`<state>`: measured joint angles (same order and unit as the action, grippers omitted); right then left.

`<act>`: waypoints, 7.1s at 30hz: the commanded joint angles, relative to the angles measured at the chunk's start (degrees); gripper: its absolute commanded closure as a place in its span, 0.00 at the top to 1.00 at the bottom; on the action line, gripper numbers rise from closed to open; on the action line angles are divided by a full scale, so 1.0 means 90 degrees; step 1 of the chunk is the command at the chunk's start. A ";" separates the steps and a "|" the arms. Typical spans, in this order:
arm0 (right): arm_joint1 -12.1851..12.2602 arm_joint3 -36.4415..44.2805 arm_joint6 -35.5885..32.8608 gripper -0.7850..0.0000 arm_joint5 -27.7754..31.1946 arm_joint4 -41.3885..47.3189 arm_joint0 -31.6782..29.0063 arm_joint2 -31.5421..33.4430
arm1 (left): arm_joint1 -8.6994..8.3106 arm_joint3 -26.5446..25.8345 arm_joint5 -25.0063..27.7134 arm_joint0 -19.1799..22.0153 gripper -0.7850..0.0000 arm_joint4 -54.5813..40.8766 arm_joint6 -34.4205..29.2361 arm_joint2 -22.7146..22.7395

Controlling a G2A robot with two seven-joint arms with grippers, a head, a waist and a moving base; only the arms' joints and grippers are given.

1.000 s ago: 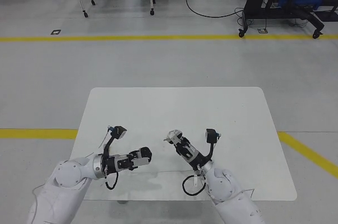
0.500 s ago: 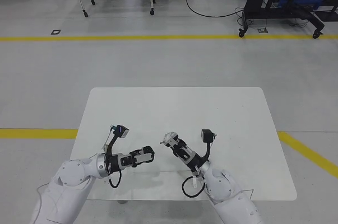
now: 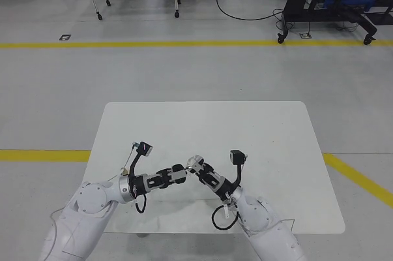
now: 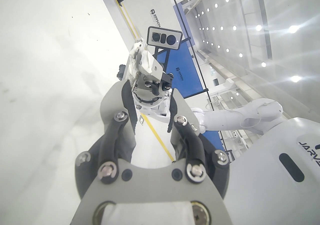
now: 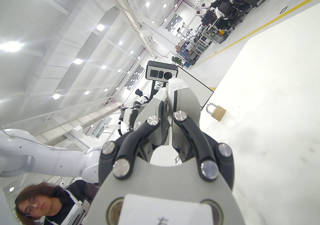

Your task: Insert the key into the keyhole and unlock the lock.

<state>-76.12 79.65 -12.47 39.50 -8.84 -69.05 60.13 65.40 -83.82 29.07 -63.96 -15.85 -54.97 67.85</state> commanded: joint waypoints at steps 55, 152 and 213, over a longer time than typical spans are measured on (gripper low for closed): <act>0.0098 0.0349 -0.1010 0.00 0.0073 0.0484 -0.0232 0.0118 | -0.0145 0.0303 -0.0147 0.0027 0.00 -0.0477 -0.0350 0.0130; 0.0173 0.0319 -0.0774 0.00 0.0117 0.0513 -0.0317 0.0463 | -0.0814 -0.0356 -0.5335 0.0321 0.00 0.6165 -0.0201 0.0555; 0.0228 0.0281 -0.0530 0.00 0.0279 0.2887 -0.0569 0.1215 | 0.0161 0.0703 -0.2010 0.1823 0.00 -0.1115 0.0510 -0.1597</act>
<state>-74.07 82.18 -17.24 42.01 17.13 -74.18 71.07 66.85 -77.49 10.99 -47.57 -25.88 -50.37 53.49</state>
